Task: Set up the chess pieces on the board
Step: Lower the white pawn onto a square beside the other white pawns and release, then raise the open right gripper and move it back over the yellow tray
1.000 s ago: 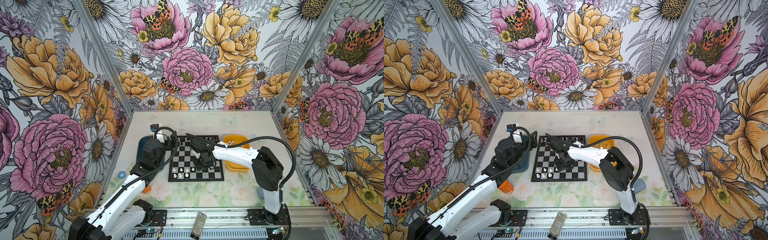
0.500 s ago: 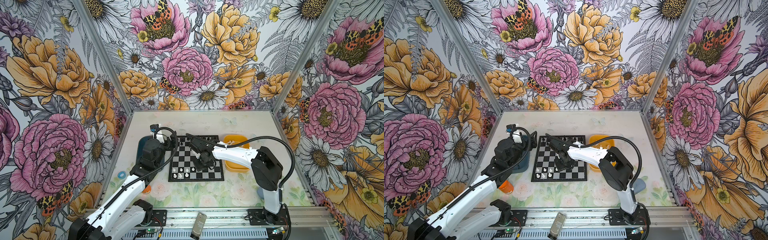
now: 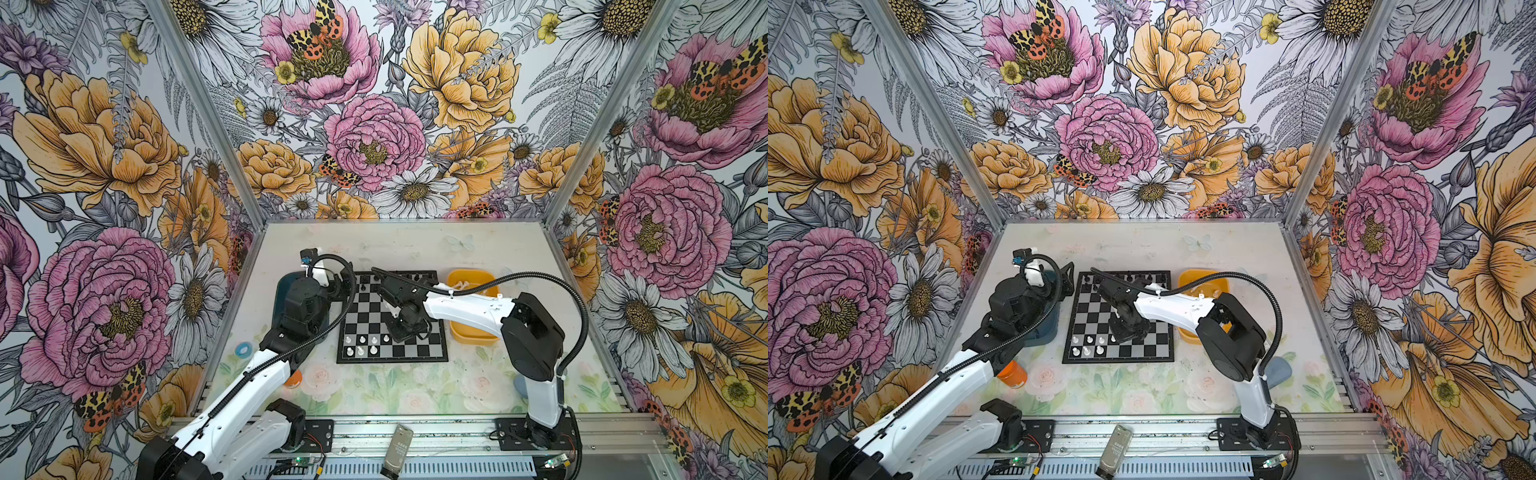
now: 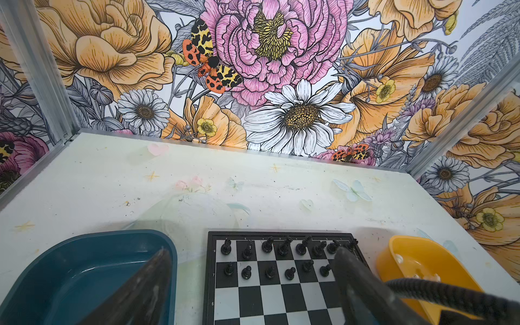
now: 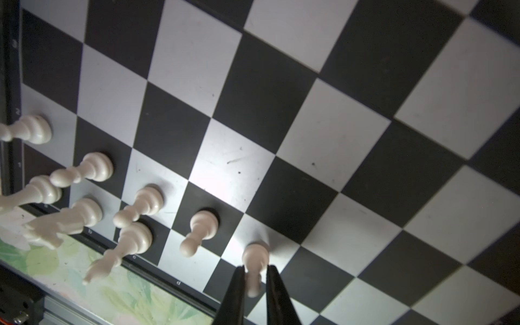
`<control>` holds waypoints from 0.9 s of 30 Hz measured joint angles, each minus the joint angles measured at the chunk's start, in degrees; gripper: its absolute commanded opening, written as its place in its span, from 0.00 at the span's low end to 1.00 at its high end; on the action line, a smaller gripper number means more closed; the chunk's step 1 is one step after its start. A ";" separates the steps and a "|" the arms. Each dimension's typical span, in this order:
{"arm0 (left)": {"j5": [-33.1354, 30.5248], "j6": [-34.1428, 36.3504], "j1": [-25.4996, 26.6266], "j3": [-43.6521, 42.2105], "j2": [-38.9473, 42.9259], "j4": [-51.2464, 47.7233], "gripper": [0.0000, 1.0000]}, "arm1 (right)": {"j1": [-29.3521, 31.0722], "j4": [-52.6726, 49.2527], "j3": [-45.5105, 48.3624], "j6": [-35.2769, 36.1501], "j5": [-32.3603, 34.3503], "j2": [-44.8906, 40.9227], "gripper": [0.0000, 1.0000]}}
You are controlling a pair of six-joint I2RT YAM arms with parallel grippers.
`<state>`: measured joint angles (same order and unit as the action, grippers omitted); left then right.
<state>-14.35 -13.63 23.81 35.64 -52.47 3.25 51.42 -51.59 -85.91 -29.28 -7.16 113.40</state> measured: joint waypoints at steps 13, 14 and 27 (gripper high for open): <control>0.00 0.00 0.00 0.00 0.00 0.00 0.91 | -0.74 0.00 0.61 -0.46 0.22 -1.11 0.39; 0.02 0.00 0.00 0.00 -0.02 0.00 0.91 | -1.20 0.00 0.94 -0.42 0.20 -1.97 0.39; 0.02 0.00 0.00 0.00 -2.08 0.15 0.91 | -20.44 -0.87 2.89 4.90 7.67 -18.14 0.30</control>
<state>-14.33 -13.63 23.81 35.64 -54.54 3.40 30.98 -52.47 -83.02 -24.38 0.51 95.26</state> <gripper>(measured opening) 0.911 0.328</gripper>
